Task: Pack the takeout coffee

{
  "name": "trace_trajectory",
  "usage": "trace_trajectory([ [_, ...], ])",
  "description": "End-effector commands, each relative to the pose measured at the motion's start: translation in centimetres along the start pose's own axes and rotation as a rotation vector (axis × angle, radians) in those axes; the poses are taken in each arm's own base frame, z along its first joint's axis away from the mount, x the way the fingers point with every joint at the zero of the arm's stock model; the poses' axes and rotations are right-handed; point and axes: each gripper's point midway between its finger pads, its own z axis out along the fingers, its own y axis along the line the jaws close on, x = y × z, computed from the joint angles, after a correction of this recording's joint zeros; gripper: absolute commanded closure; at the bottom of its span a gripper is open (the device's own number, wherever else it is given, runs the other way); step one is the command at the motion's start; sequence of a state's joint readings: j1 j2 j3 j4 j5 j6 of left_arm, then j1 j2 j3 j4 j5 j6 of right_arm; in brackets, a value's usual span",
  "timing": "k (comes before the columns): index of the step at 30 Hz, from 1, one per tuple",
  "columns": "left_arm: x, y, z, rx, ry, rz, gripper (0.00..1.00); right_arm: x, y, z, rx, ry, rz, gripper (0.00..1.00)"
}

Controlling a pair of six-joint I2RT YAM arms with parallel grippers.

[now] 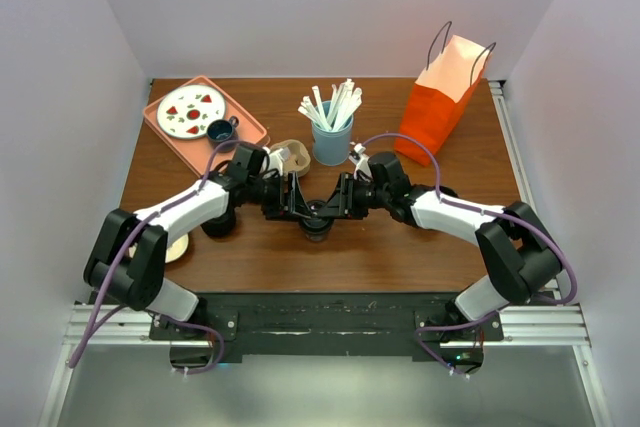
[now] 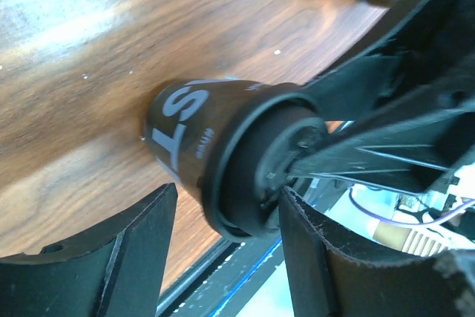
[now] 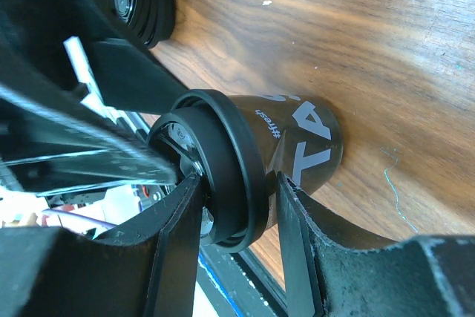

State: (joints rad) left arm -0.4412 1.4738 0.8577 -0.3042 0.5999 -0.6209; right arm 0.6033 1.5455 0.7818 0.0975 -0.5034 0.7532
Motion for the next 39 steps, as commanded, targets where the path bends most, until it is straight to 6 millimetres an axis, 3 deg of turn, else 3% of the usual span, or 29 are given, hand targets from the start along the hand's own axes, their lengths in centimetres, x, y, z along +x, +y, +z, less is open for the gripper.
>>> trace_trajectory([
  [1,-0.1,-0.1,0.8,0.043,0.005,0.074,0.39,4.8,-6.3,0.1,0.239,0.134,0.051,0.75],
  [11,1.4,1.6,2.2,0.028,0.058,0.079,0.49,4.8,-5.9,0.2,0.216,0.127,0.067,0.74],
  [18,2.2,4.6,2.7,-0.098,0.087,0.072,0.56,3.2,-3.6,-0.7,0.175,0.113,0.041,0.64],
  [27,3.2,6.2,3.1,-0.152,0.119,0.061,0.59,0.1,-1.8,-3.3,0.151,0.03,0.04,0.44],
  [33,3.5,6.6,3.1,-0.159,0.125,0.079,0.59,-2.2,-1.5,-5.4,0.11,-0.022,0.039,0.45],
  [39,3.4,6.7,3.3,-0.162,0.13,0.096,0.6,-2.6,-1.0,-5.4,0.035,0.019,-0.007,0.54],
])
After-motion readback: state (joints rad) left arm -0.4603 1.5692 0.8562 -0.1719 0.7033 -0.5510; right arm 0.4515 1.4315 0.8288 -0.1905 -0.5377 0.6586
